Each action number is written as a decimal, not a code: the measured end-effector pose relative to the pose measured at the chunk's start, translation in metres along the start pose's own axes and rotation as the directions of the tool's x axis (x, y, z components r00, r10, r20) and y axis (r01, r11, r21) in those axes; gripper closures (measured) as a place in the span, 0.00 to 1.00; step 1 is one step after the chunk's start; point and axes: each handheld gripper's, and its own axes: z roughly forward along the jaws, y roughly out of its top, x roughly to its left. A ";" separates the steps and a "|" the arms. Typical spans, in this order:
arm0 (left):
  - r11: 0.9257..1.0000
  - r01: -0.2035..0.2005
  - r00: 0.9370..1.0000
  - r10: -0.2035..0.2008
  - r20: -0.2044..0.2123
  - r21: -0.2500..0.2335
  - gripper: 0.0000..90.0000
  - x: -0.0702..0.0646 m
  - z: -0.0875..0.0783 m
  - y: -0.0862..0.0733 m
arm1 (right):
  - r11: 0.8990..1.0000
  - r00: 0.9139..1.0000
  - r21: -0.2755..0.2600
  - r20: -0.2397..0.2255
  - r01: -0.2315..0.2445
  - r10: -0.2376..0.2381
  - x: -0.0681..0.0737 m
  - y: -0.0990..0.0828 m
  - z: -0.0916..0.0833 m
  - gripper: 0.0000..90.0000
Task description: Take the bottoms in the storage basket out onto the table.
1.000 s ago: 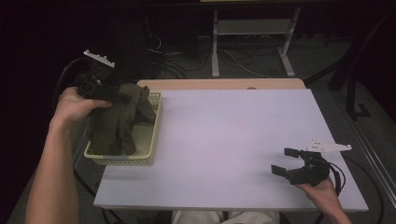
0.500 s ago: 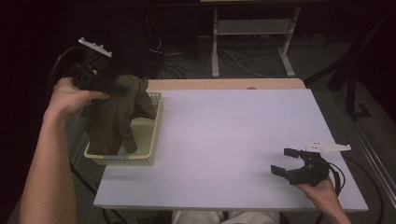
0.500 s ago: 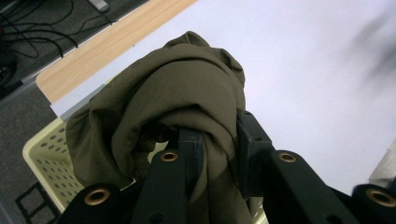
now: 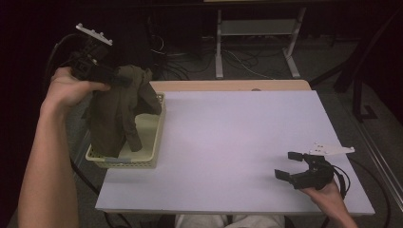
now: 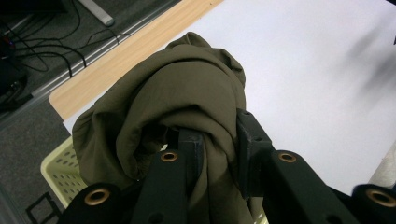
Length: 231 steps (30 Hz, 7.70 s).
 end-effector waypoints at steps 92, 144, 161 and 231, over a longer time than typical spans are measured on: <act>0.964 -0.225 0.946 0.250 0.205 -0.140 0.82 -0.097 0.106 0.115 | 1.000 1.000 -0.030 0.013 0.005 -0.005 -0.003 -0.001 -0.007 0.01; 0.952 -0.243 0.895 0.294 0.335 -0.187 0.81 -0.140 0.227 0.088 | 0.999 0.999 -0.050 0.036 -0.010 0.012 -0.011 -0.002 -0.017 0.01; 0.948 -0.273 0.855 0.317 0.410 -0.163 0.79 -0.158 0.268 0.065 | 0.999 0.999 -0.051 0.038 -0.011 0.013 -0.011 -0.002 -0.019 0.01; 0.971 -0.135 0.889 0.207 0.407 -0.199 0.00 -0.190 0.272 0.025 | 0.998 0.999 -0.058 0.049 -0.012 0.015 -0.014 -0.004 -0.023 0.01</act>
